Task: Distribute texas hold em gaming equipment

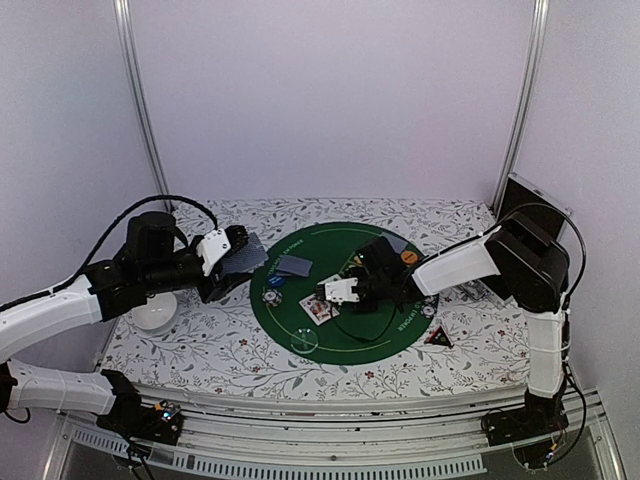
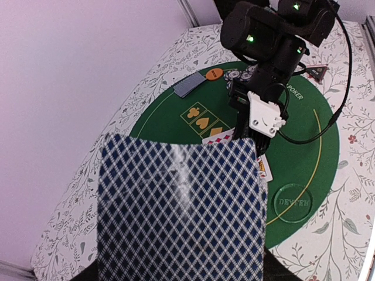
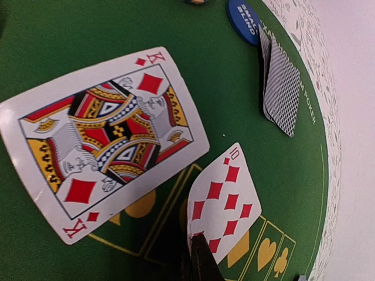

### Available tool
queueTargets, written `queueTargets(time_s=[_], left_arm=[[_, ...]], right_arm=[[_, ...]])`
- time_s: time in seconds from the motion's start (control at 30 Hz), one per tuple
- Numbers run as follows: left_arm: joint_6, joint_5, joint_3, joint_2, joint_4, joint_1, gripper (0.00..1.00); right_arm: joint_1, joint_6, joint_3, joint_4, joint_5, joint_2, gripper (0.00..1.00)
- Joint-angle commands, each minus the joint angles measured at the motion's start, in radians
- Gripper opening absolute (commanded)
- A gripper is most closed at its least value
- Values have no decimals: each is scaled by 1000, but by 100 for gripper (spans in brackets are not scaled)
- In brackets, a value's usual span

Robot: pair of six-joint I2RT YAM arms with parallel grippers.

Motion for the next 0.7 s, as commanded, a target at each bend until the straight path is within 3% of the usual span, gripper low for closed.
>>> queueTargets(time_s=[0.0, 0.17, 0.67], left_arm=[[2, 7, -6, -3, 33, 3, 56], [4, -2, -7, -4, 32, 3, 56], [4, 2, -8, -9, 34, 3, 57]], right_arm=[[-3, -169, -28, -25, -108, -42, 2], [0, -181, 65, -131, -136, 6, 1], [15, -265, 64, -144, -129, 24, 1]])
